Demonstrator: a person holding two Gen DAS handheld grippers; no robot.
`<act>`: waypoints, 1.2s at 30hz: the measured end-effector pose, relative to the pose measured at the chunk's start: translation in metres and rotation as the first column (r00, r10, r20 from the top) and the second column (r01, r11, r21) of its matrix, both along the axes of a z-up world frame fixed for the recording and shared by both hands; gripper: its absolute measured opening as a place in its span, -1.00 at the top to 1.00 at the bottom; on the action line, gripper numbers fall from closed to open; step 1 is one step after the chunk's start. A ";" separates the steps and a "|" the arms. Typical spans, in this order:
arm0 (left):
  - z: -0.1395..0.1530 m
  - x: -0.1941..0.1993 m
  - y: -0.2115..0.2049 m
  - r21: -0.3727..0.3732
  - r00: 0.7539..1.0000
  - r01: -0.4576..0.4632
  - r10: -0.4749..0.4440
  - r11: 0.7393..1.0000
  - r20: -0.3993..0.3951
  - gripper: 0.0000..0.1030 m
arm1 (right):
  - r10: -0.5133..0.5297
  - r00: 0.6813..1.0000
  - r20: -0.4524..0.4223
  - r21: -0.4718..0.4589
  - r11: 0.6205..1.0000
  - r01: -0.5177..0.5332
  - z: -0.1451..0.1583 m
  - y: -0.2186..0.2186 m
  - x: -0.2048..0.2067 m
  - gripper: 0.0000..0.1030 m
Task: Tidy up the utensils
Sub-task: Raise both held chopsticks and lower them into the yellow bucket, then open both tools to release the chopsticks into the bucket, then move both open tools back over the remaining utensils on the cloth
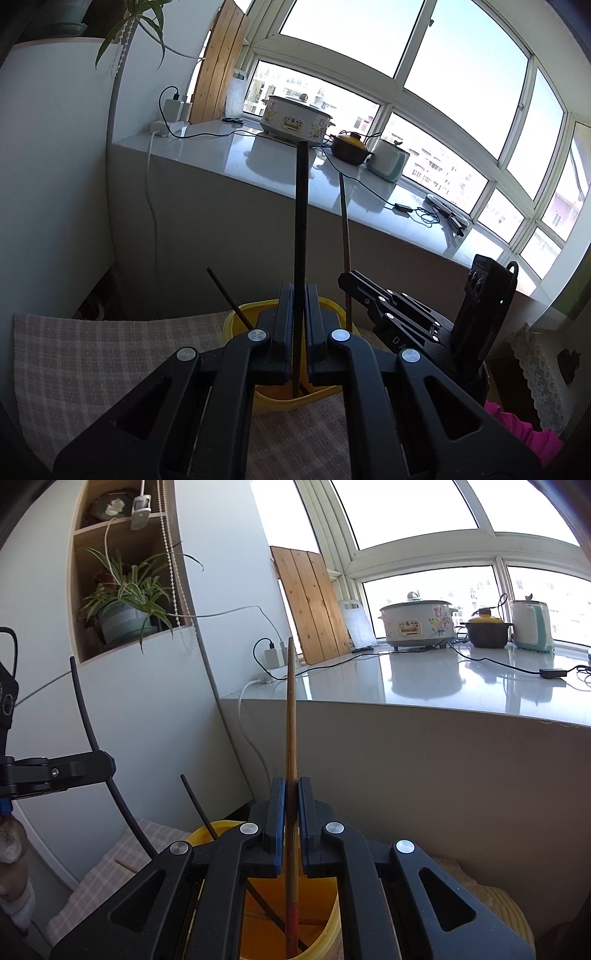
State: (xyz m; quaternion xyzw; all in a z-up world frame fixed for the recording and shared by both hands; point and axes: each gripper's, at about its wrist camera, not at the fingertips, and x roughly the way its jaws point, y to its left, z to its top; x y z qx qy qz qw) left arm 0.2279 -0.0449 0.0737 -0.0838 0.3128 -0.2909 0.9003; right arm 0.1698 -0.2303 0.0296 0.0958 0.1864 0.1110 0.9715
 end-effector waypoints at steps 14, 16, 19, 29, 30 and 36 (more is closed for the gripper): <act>-0.019 -0.010 -0.001 0.017 0.997 -0.001 0.002 1.000 -0.072 0.73 | 0.004 0.999 -0.032 -0.012 1.000 -0.004 0.000 0.002 -0.021 0.90; -0.019 -0.015 0.001 0.016 0.998 -0.004 0.005 1.000 -0.066 0.70 | 0.005 0.999 -0.041 -0.012 1.000 -0.006 0.001 0.003 -0.025 0.89; -0.017 -0.024 0.007 0.014 0.999 -0.010 0.011 1.000 -0.053 0.70 | 0.014 0.998 -0.064 -0.003 1.000 -0.015 0.001 0.004 -0.031 0.87; -0.022 -0.055 0.048 0.033 0.997 -0.080 0.081 0.996 -0.017 0.70 | 0.070 0.986 -0.154 -0.022 0.997 -0.074 -0.006 0.022 -0.063 0.84; -0.025 -0.056 0.053 0.036 0.996 -0.091 0.091 0.995 -0.021 0.70 | 0.075 0.984 -0.163 -0.015 0.997 -0.079 -0.008 0.024 -0.066 0.75; -0.058 -0.054 0.083 0.047 0.983 -0.137 0.142 0.989 -0.117 0.62 | 0.130 0.971 -0.203 0.038 0.992 -0.124 -0.017 0.031 -0.081 0.53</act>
